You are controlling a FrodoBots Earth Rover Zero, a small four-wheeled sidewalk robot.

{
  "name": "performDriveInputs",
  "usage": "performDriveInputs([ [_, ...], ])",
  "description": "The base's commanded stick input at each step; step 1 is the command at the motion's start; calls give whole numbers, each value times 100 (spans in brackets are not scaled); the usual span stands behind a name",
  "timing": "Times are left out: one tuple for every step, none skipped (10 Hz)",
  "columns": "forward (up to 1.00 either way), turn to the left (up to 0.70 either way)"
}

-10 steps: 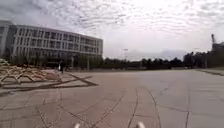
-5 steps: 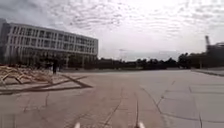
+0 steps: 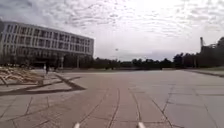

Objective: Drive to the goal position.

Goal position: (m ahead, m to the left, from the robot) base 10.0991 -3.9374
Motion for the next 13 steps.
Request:
performDriveInputs([
  [70,-14],
  [70,-14],
  [70,-14],
  [70,-14],
  [70,-14],
  [70,-14],
  [70,-14],
  [70,-14],
  [70,-14],
  [70,-14],
  [70,-14],
  [70,-14],
  [70,-14],
])
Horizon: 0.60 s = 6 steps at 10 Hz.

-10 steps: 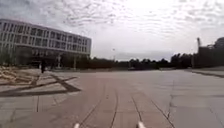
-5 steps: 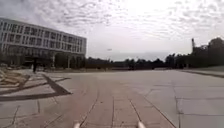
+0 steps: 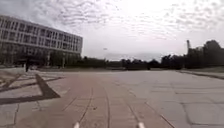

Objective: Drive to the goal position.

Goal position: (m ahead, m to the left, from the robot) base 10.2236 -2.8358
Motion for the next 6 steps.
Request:
performDriveInputs([
  [70,-14],
  [70,-14],
  [70,-14],
  [70,-14],
  [70,-14],
  [70,-14],
])
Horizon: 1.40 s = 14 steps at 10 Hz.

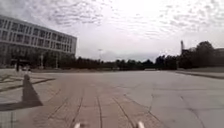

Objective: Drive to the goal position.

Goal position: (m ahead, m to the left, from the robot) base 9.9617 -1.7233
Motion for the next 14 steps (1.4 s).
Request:
performDriveInputs([
  [70,-14],
  [70,-14],
  [70,-14],
  [70,-14],
  [70,-14],
  [70,-14],
  [70,-14],
  [70,-14],
  [70,-14],
  [70,-14],
  [70,-14],
  [70,-14],
  [70,-14],
  [70,-14],
])
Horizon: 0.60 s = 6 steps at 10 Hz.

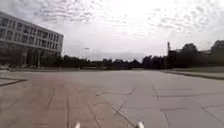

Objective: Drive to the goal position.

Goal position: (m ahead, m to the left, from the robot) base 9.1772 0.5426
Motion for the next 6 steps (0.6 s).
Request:
performDriveInputs([
  [70,-12],
  [70,-1],
  [70,0],
  [70,0],
  [70,0],
  [70,0],
])
